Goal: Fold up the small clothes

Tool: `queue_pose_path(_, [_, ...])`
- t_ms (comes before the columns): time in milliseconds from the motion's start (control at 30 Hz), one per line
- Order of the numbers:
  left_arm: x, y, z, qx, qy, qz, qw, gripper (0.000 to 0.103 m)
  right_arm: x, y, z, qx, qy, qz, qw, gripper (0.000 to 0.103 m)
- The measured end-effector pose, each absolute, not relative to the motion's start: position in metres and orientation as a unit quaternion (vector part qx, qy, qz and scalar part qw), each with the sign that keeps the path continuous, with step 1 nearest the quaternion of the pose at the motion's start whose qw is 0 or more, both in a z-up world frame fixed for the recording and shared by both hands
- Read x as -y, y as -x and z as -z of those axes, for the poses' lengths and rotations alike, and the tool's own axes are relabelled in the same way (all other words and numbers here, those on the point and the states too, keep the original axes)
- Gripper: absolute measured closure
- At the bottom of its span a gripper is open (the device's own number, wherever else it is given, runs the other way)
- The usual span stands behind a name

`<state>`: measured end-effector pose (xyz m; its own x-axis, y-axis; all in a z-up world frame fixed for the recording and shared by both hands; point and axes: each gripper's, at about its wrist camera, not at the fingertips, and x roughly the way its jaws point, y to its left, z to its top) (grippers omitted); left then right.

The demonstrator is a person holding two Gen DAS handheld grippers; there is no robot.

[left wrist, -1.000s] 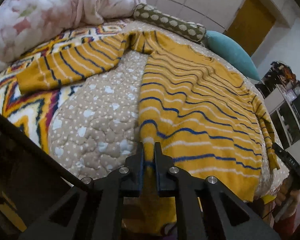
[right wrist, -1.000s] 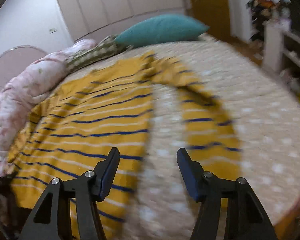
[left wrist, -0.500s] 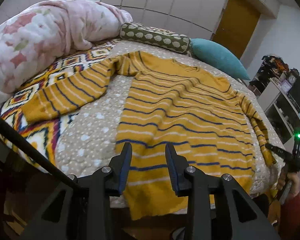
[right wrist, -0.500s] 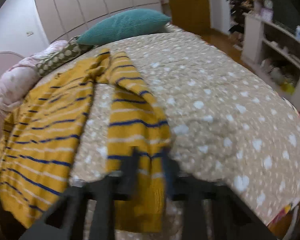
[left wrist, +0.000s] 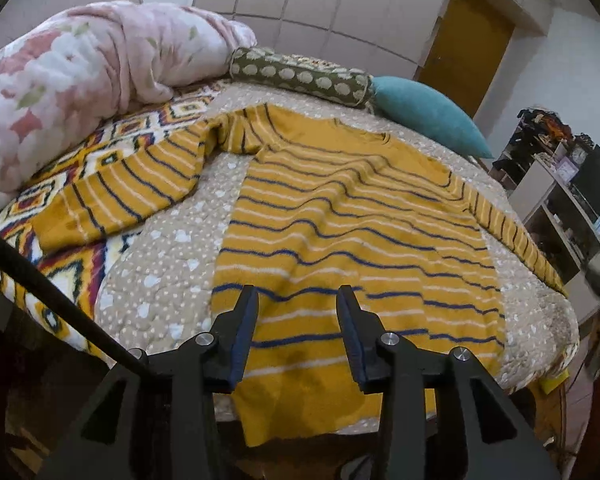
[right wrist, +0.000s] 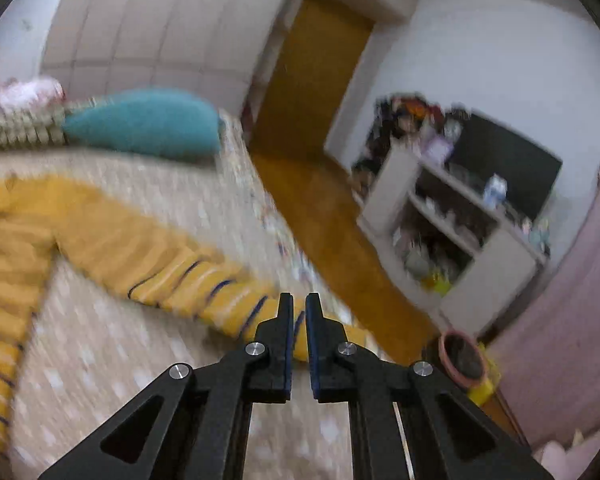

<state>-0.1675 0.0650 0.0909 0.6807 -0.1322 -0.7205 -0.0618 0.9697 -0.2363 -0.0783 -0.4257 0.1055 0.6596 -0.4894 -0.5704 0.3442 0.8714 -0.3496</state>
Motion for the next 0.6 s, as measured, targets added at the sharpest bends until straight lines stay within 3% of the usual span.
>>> queue_pose_path(100, [-0.071, 0.167, -0.088, -0.403, 0.128, 0.011, 0.906, 0.058, 0.459, 0.111, -0.076, -0.376, 0.022, 0.228, 0.898, 0.096])
queue_pose_path(267, [-0.073, 0.162, -0.084, -0.406, 0.158, 0.020, 0.900, 0.053, 0.519, 0.144, -0.051, -0.367, -0.241, 0.145, 0.887, 0.094])
queue_pose_path(333, [-0.068, 0.161, -0.084, -0.407, 0.157, 0.027, 0.900, 0.051, 0.529, 0.143, -0.043, -0.359, -0.307, 0.122, 0.873, 0.085])
queue_pose_path(400, [-0.060, 0.160, -0.085, -0.406, 0.148, 0.036, 0.901, 0.050, 0.533, 0.135, -0.033, -0.352, -0.343, 0.111, 0.864, 0.069])
queue_pose_path(600, [-0.047, 0.157, -0.088, -0.402, 0.128, 0.050, 0.905, 0.049, 0.543, 0.084, -0.028, -0.338, -0.371, 0.139, 0.854, 0.054])
